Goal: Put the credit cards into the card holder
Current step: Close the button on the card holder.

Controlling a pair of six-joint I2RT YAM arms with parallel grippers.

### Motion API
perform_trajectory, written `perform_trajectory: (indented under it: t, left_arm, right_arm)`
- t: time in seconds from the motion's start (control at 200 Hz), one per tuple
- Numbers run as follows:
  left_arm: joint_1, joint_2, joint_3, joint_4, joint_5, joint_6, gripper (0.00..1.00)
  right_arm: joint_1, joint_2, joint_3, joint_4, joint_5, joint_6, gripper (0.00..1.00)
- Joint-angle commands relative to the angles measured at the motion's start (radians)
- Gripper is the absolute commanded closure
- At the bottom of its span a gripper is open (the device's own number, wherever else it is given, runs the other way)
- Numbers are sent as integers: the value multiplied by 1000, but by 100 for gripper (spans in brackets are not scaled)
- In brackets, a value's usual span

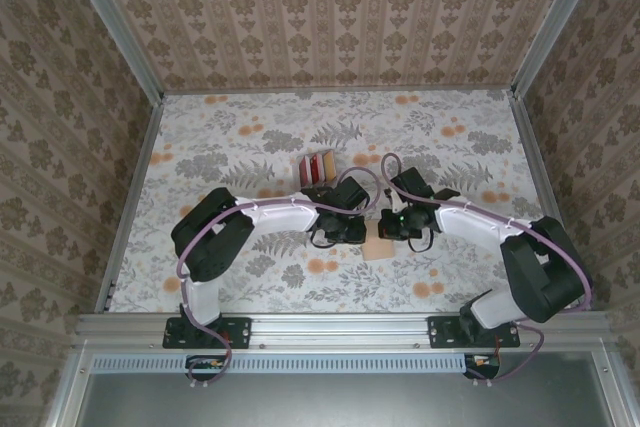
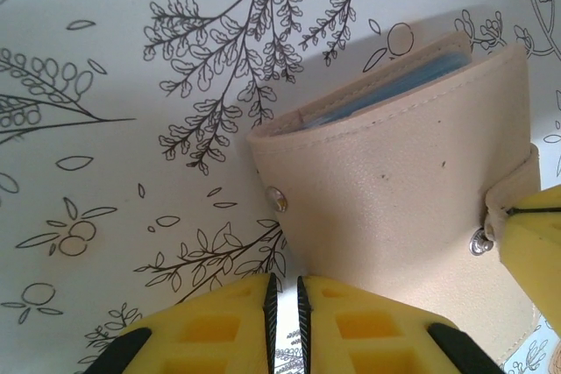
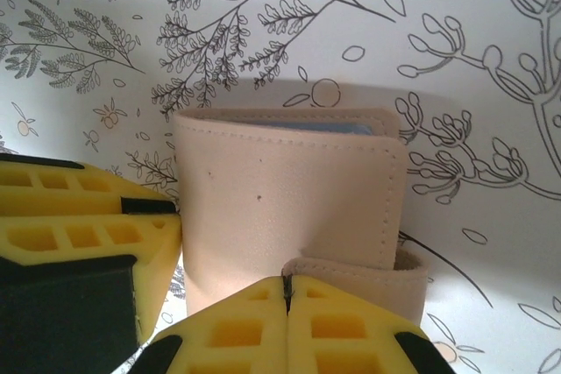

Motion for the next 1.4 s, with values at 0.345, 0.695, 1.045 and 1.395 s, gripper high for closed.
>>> perform_trajectory:
  t: [0.345,0.695,1.045,1.395]
  left_arm:
    - [-4,19,3,-6,6,17,82]
    - [-7,11,-8,-4,2,14,82]
    - [-7,18,-5,1,8,15,82]
    - [-7,14,-15,2,4,12,82]
  right_arm:
    - [36,9,20,-32,11,7,95]
    - [34,-100,45,-106,54,0,95]
    - [33,-47,34,-101,51,-4,95]
    - [39,9,42,-71,35,-3,95]
